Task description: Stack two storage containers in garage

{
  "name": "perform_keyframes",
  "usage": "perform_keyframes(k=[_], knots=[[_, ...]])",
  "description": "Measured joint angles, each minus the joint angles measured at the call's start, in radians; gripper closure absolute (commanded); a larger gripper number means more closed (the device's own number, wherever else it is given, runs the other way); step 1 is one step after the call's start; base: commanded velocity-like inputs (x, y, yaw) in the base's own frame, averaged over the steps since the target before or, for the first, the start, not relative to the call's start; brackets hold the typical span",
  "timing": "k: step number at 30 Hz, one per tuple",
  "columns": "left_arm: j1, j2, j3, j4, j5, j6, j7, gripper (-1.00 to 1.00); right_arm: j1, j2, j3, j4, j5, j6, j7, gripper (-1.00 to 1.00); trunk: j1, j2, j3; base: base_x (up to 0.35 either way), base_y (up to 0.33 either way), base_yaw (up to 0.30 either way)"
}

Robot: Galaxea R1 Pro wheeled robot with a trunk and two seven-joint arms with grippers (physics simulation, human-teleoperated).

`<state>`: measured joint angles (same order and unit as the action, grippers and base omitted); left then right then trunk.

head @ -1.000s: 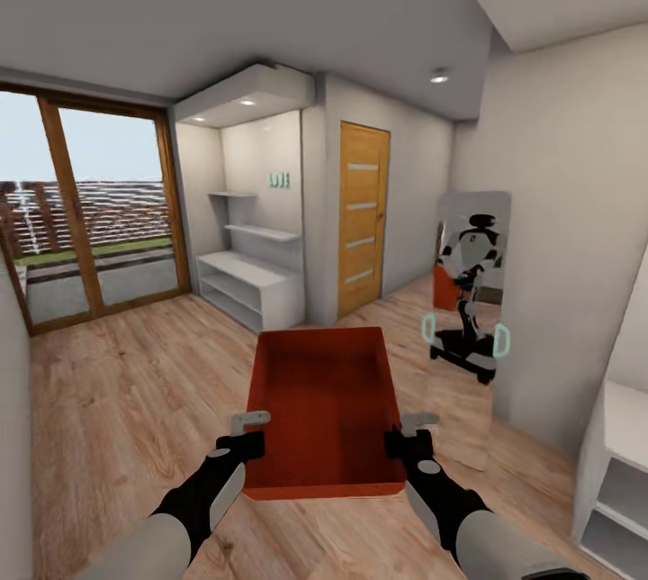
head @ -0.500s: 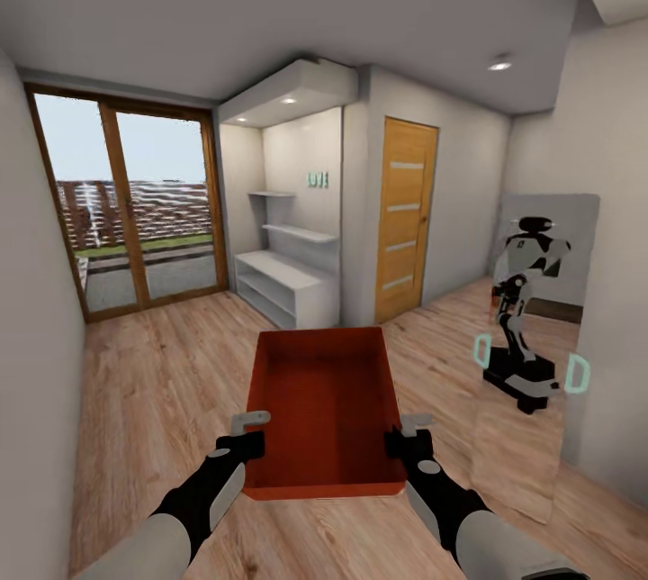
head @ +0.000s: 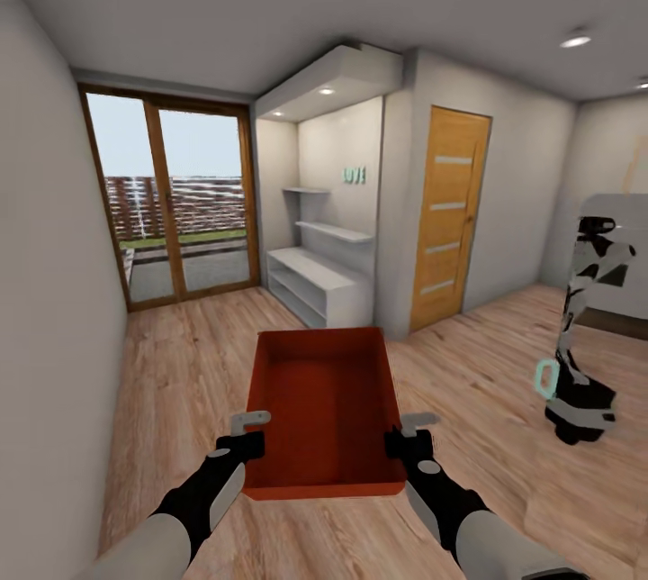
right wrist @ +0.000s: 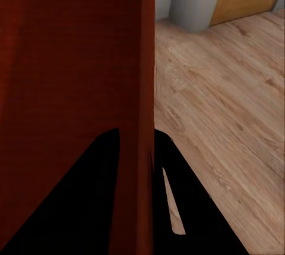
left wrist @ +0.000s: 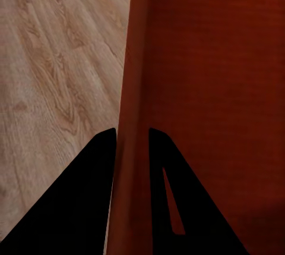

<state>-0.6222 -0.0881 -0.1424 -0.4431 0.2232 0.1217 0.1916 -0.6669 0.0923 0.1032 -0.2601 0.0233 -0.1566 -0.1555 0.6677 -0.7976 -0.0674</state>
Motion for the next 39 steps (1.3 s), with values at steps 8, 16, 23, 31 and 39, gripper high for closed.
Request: perform_keyframes(k=[8, 16, 23, 31, 39], knots=[[0.0, 0.0, 0.0, 0.0, 0.0, 0.0, 0.0, 1.0, 0.0, 0.0, 0.0, 0.0, 0.0, 0.0, -0.001, 1.0, 0.0, 0.0, -0.005, 0.322, 0.0, 0.096], [0.0, 0.0, 0.0, 0.0, 0.0, 0.0, 0.0, 1.0, 0.0, 0.0, 0.0, 0.0, 0.0, 0.0, 0.0, 1.0, 0.0, 0.0, -0.005, 0.322, 0.0, 0.002], [0.0, 0.0, 0.001, 0.0, 0.0, -0.003, 0.0, 1.0, 0.0, 0.0, 0.0, 0.0, 0.001, -0.001, 0.0, 1.0, 0.0, 0.0, -0.005, 0.322, 0.0, 0.0], [0.0, -0.001, 0.001, 0.002, 0.0, -0.002, -0.001, 1.0, 0.0, 0.0, 0.001, -0.001, 0.001, 0.0, -0.001, 1.0, 0.0, 0.0, -0.005, 0.322, 0.0, -0.143], [0.0, -0.001, 0.002, 0.004, 0.0, -0.004, -0.002, 1.0, 0.0, 0.0, 0.001, -0.001, 0.002, 0.001, -0.001, 1.0, 0.0, 0.0, -0.005, 0.322, 0.0, -0.283]])
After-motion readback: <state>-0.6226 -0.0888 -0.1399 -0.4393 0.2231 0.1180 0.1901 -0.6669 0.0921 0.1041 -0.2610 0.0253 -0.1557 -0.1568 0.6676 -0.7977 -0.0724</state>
